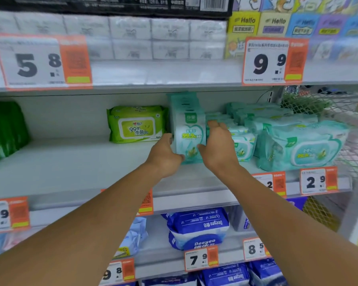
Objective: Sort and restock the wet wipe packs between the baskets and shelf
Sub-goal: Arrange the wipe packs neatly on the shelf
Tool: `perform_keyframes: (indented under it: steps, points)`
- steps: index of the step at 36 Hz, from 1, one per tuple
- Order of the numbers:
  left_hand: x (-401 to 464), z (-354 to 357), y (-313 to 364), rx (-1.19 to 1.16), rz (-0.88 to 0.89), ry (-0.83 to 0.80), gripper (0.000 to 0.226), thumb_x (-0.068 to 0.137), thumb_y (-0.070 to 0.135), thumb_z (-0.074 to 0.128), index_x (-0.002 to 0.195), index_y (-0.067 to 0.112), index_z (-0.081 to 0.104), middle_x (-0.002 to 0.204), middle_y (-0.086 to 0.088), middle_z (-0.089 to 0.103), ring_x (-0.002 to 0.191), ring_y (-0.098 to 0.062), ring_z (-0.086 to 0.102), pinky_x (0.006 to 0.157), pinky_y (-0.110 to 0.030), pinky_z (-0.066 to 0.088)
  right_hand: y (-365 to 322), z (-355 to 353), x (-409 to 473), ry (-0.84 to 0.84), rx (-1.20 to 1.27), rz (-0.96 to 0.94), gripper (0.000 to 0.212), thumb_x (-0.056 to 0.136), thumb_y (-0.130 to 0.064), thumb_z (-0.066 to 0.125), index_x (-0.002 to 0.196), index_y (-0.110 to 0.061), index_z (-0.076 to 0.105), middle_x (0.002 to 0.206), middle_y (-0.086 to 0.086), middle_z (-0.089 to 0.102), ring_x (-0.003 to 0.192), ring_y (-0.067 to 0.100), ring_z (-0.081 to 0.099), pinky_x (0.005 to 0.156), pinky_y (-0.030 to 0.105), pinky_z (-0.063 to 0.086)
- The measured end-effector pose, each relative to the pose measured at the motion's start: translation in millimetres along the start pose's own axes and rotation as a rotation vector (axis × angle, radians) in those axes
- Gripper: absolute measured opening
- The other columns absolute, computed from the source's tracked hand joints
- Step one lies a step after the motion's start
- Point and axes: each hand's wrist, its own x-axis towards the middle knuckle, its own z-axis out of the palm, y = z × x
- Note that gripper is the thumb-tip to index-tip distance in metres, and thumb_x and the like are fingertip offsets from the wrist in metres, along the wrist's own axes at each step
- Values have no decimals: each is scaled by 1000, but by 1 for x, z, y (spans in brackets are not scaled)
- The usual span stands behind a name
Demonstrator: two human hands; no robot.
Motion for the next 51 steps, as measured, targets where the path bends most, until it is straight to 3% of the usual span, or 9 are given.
perform_keyframes:
  steps: [5,10,16,21,26,35,39,45,51]
  points:
    - [-3,-4,0,24,-68,-22,74,88,11,71,150,13,31,146,-5,45,127,-23,50,98,-28,43,-3,0,-6,-6,-11,-12,60,83,-1,75,135,-7,47,135,14,46,111,32,58,88,32,45]
    - [-8,-1,4,56,-159,-146,60,75,7,82,129,14,57,110,-9,71,101,-27,67,90,-37,56,-3,5,-8,-61,-53,95,45,80,-9,81,114,-5,52,117,14,55,99,32,59,73,31,38]
    - [-3,2,1,41,-93,-17,55,77,-2,75,125,16,54,97,-8,69,91,-27,66,82,-32,55,-3,15,0,-22,-34,92,34,73,5,78,97,-5,55,103,12,62,85,27,58,66,29,39]
    - [7,7,2,34,-12,30,41,94,15,64,133,18,56,118,-9,64,100,-26,62,88,-29,51,0,16,11,-16,25,119,14,90,-8,69,88,-5,56,89,9,59,80,28,57,66,32,41]
    - [26,14,-15,97,-74,65,43,95,22,59,137,20,55,125,-27,59,109,-44,61,93,-48,54,-1,13,19,-34,-14,176,42,95,-8,64,63,-10,37,67,4,41,56,17,41,58,30,35]
    - [14,9,-4,96,-117,32,55,91,17,69,141,11,46,130,-12,60,110,-33,63,98,-42,50,3,17,8,22,27,159,43,90,-14,72,65,-12,37,67,3,43,55,15,37,46,27,26]
    - [14,5,-3,129,-150,4,60,90,18,69,143,10,42,133,-11,58,116,-30,59,101,-38,48,1,13,0,40,-9,101,22,88,-9,73,100,-7,55,92,11,61,77,28,55,64,33,40]
    - [13,1,-1,181,-183,15,63,84,12,76,139,11,45,130,-12,58,117,-27,57,96,-32,48,2,10,-8,23,-20,111,46,82,1,75,120,-7,52,102,11,63,88,29,62,67,32,46]
    - [10,4,-3,288,-229,46,41,75,30,84,107,9,67,111,-8,68,98,-26,66,79,-29,53,3,12,-7,-36,-64,155,47,78,1,79,111,-6,46,104,14,62,86,29,61,65,32,40]
